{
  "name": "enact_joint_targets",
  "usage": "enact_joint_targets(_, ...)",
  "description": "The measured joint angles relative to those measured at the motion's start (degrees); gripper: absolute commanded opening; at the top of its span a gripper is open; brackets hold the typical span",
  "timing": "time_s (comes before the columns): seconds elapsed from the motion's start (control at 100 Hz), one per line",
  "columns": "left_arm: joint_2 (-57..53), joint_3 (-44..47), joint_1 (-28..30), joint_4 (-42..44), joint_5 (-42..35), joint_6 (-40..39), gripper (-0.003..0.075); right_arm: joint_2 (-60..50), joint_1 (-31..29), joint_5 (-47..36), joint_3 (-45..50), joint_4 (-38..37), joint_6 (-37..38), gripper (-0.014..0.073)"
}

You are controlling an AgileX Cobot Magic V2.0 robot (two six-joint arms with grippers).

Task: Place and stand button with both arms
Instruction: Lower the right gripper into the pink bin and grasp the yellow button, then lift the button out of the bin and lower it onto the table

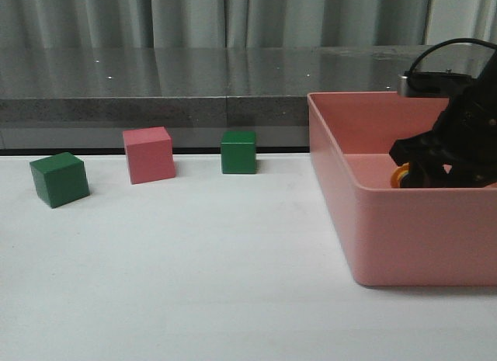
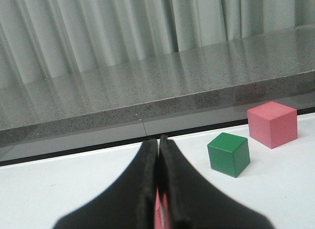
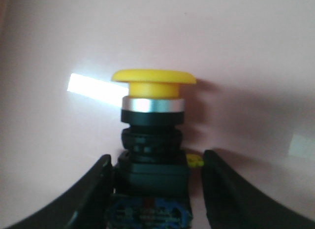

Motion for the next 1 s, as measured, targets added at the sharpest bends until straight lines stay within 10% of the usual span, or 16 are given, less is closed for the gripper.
enact_joint_targets(0.38, 0.0, 0.0, 0.0, 0.0, 0.0, 0.0, -0.0019, -10.52, 5.12, 17.61, -16.63, -0.45, -2.94, 0.0208)
enact_joint_targets(1.0, 0.0, 0.0, 0.0, 0.0, 0.0, 0.0, -0.0019, 7.55, 24.95, 22.88, -31.98, 0.01, -43.18, 0.0208)
